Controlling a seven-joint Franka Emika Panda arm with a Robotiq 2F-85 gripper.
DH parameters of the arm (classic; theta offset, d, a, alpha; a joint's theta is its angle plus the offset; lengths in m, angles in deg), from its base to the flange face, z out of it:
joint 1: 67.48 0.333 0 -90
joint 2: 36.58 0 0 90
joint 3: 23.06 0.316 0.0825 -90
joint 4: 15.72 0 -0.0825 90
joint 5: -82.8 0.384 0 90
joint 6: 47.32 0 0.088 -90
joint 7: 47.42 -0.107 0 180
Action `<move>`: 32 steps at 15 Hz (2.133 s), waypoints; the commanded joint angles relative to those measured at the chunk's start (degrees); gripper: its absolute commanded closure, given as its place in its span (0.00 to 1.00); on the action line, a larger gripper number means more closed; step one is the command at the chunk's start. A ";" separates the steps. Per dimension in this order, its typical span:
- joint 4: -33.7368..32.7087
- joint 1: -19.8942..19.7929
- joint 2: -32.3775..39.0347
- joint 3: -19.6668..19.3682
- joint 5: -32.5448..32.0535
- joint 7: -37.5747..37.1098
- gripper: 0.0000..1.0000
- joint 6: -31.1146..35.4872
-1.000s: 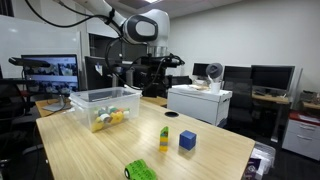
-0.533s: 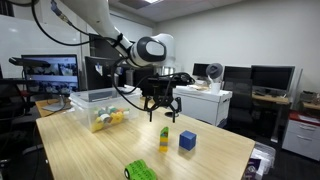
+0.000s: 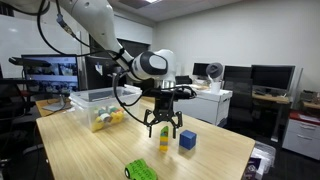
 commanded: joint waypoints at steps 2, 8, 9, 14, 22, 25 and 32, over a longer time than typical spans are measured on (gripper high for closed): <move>0.52 -0.82 0.82 1.11 -1.08 -1.38 0.00 0.70; -1.51 -1.14 1.55 3.05 1.51 -2.09 0.59 0.47; -2.05 -1.22 1.62 3.24 1.97 -2.23 0.65 0.35; -4.07 -1.50 -1.87 4.37 5.74 -2.48 0.89 -1.61; -4.25 -0.68 -14.75 11.74 22.21 4.20 0.89 -2.39; -1.42 1.13 -19.65 13.84 28.33 10.54 0.89 -5.57; 6.64 7.05 -24.89 13.27 29.25 17.84 0.89 -12.99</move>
